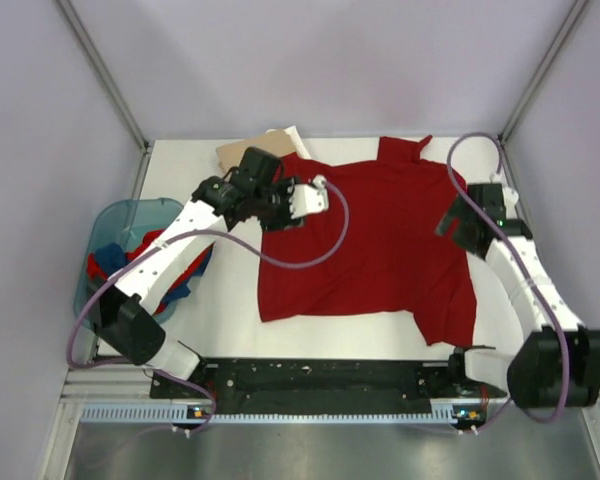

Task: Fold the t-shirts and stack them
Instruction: Flatten out the tshirt

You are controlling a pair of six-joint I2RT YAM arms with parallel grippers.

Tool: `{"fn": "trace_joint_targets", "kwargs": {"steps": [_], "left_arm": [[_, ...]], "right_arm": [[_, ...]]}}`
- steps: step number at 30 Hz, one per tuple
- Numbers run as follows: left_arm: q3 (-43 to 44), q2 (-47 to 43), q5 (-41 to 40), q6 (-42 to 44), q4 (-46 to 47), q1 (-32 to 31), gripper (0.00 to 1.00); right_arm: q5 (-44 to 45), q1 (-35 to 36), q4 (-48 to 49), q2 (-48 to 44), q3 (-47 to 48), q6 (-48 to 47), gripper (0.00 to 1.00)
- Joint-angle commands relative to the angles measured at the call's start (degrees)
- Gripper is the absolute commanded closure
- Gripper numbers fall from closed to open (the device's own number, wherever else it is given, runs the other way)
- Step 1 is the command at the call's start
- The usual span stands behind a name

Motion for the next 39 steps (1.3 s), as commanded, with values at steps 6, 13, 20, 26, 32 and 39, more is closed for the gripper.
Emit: {"fn": "trace_joint_targets", "kwargs": {"steps": [6,13,20,26,32,39], "left_arm": [[-26.6,-5.7,7.1,2.9,-4.7,-2.3,0.33],[-38.6,-6.6,1.3,1.2,7.1,-4.2,0.32],[-44.6,-4.9,1.9,1.1,10.0,-5.2,0.32],[-46.6,-1.7,1.4,-0.6,14.2,-5.7,0.38],[-45.4,-4.1,0.7,-4.1,12.8,-5.7,1.0],[-42.5,-11.7,-4.3,-10.5,7.0,-5.5,1.0]], "right_arm": [[-5.5,-3.5,-7.6,-18.3,-23.1,28.1,0.11],[-6.6,-10.6,-10.6,-4.0,-24.3,33.9,0.14],[-6.4,-11.2,-9.8,3.3,-26.1,38.6,0.27],[-5.3,-12.6,-7.4,0.6,-26.1,34.3,0.84],[-7.0,-12.6,-7.6,-11.6,-23.9,23.8,1.0],[-12.0,-12.6,-14.2,-25.2,-15.5,16.8,1.0]]}}
